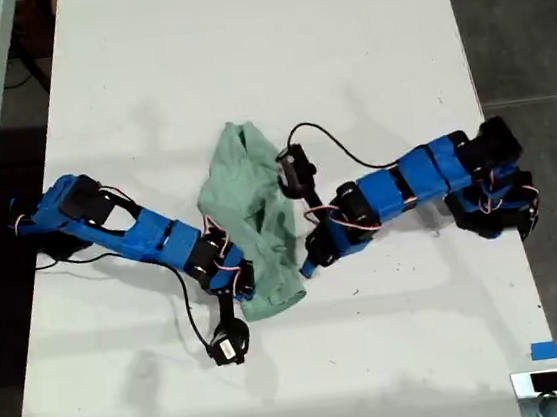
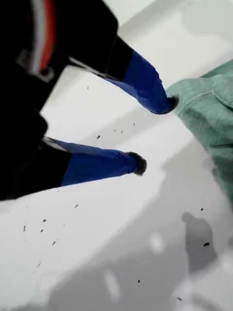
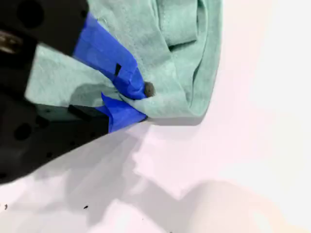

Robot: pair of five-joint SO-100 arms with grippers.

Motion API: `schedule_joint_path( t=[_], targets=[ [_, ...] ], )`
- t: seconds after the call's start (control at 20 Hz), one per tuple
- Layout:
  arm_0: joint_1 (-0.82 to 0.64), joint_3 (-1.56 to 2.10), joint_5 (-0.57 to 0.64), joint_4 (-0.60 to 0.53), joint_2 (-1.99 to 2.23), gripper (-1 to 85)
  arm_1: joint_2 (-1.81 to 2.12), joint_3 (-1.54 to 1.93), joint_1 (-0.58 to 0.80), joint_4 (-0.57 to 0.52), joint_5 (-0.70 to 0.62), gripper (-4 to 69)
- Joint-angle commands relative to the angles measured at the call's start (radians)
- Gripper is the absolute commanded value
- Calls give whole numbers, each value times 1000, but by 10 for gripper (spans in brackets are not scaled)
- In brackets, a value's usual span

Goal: Fold t shirt

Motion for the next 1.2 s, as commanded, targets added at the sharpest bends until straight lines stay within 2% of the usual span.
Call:
schedule_joint_path(
  t=[0.0, 0.1, 0.25, 0.5, 0.6, 0.75, 0.95, 1.05, 1.15],
  targets=[
    [-2, -11, 23, 0, 14, -3, -29, -163, -29, -43, -31, 223],
    [-5, -11, 31, 0, 14, -3, -37, -183, -38, -83, -41, 238],
    [-3, -11, 32, 3, 31, -3, -81, -163, -43, -120, -34, 171],
    [8, -11, 48, 9, 75, -3, -245, -156, -41, -210, -44, 207],
    [15, -11, 49, 9, 77, -3, -255, -153, -49, -210, -32, -2],
    [48, -11, 60, 2, 114, -3, -255, -166, -100, -186, -11, -2],
    [144, -18, 123, -54, 253, -3, -245, -291, -244, -184, 15, -2],
    [186, -26, 173, -98, 331, -3, -178, -331, -295, -221, -5, -1],
    [196, -29, 209, -86, 403, -3, -66, -308, -293, -255, -58, -1]
  ],
)
